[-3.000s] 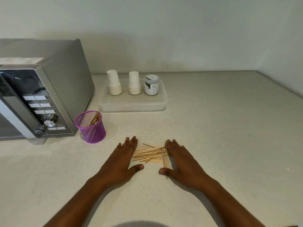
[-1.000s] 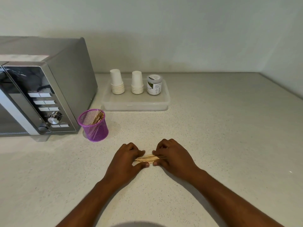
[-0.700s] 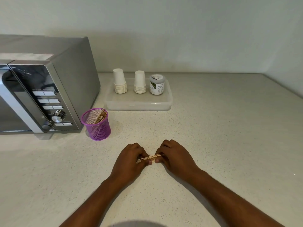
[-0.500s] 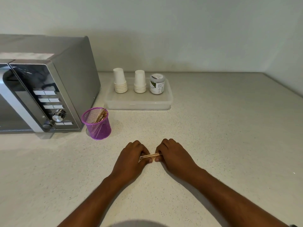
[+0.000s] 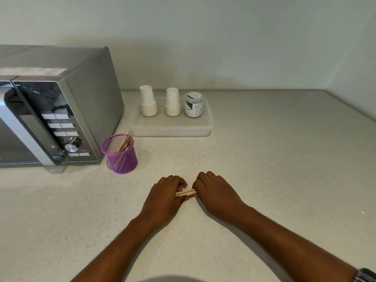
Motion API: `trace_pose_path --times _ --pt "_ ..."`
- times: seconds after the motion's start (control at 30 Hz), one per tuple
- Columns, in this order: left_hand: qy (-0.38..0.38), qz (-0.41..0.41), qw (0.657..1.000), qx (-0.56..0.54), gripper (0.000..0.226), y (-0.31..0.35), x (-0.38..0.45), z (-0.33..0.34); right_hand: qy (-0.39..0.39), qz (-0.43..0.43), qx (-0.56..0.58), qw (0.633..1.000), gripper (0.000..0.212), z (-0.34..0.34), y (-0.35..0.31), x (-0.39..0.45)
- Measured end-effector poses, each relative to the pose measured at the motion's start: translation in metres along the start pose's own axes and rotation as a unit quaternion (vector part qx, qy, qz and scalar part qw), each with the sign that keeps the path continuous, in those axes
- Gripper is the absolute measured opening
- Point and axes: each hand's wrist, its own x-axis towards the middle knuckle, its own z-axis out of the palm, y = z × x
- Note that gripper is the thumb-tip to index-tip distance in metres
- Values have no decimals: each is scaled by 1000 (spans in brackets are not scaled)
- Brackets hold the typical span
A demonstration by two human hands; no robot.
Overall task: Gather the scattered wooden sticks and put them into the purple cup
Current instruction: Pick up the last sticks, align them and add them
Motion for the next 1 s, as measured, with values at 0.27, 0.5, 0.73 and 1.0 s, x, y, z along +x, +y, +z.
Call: trace_pose_path --times 0.27,0.5,0.73,1.0 --pt "-3 -65 994 -87 70 -16 -1 2 -82 -15 -57 995 22 -9 6 11" --pt "76 -141 967 -195 89 -5 -3 8 -111 76 90 987 23 -17 15 14" --pt "69 -213 871 -437 91 38 7 11 -135 194 378 895 22 -38 9 35" --pt "124 -278 722 -621 26 88 27 14 -95 190 339 916 28 -39 -26 46"
